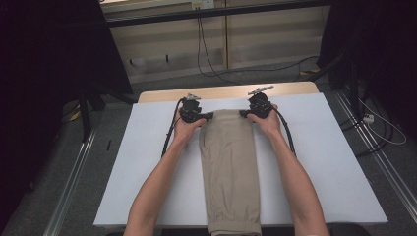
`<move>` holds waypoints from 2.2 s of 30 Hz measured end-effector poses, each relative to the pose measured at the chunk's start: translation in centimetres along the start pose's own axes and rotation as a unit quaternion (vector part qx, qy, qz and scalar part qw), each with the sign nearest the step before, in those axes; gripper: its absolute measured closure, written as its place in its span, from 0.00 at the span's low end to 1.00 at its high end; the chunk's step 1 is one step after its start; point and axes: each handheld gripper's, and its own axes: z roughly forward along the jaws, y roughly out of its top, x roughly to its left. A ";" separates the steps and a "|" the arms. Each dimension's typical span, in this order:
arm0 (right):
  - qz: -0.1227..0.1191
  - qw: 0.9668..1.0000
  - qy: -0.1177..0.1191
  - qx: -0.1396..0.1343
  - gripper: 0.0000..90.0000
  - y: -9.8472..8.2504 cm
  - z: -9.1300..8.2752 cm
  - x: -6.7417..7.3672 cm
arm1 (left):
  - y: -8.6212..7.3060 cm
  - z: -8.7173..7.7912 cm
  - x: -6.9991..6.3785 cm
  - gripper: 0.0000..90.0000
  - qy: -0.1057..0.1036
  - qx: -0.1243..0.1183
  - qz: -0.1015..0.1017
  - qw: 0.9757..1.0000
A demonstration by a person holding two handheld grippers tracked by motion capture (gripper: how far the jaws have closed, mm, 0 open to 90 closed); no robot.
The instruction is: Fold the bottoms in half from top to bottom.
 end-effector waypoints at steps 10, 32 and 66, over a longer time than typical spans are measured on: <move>0.010 1.000 0.017 -0.004 0.67 -0.2 0.1 0.0 | 0.2 0.5 -0.5 0.60 -0.030 0.024 -0.002 0.999; 0.038 0.992 0.022 -0.115 0.97 5.8 -5.4 0.5 | 5.6 -4.4 0.3 0.95 -0.030 -0.101 -0.048 0.993; -0.052 0.977 0.150 -0.145 0.97 -8.3 -20.0 9.6 | -7.0 -20.3 -11.4 0.94 -0.156 -0.116 0.089 0.977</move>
